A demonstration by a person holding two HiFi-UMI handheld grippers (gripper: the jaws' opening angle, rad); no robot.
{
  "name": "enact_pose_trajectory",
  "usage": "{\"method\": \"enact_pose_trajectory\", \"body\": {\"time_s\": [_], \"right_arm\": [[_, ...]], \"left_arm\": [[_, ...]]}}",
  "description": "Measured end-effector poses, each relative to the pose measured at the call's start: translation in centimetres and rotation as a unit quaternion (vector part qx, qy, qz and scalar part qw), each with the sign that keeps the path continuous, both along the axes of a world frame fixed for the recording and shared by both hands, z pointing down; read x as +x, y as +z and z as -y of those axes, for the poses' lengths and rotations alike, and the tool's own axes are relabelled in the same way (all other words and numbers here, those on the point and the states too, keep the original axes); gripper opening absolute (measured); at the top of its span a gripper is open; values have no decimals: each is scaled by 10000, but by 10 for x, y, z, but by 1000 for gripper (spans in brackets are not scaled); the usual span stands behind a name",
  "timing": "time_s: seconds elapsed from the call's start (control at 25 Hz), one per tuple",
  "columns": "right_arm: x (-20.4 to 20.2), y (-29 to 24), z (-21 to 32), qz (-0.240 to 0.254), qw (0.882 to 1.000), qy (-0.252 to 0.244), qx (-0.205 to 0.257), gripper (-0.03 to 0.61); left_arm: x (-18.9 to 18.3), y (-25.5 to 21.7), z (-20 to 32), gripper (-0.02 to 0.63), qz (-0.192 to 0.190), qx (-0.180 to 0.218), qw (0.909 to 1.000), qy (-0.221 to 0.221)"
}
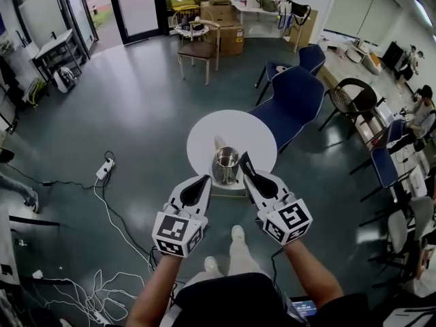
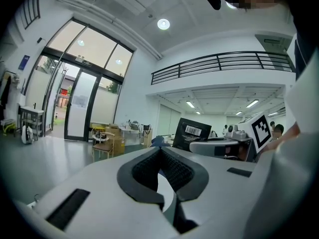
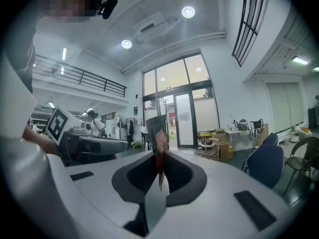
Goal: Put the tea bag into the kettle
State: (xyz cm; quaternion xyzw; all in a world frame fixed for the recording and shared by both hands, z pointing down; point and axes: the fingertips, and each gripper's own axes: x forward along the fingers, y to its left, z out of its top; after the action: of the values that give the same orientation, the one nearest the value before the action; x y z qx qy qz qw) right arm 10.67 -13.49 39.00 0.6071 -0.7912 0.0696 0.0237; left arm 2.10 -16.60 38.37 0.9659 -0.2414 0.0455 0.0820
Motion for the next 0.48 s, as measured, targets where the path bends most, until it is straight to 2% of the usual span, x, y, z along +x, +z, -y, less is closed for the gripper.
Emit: {"method": "enact_pose_trajectory", "body": {"time_s": [0.48], "right_arm": [[39,34,65,-8,9977,-618,-278,38]], "left_arm": [[33,40,50,15,194,-312,9975,-609]]}}
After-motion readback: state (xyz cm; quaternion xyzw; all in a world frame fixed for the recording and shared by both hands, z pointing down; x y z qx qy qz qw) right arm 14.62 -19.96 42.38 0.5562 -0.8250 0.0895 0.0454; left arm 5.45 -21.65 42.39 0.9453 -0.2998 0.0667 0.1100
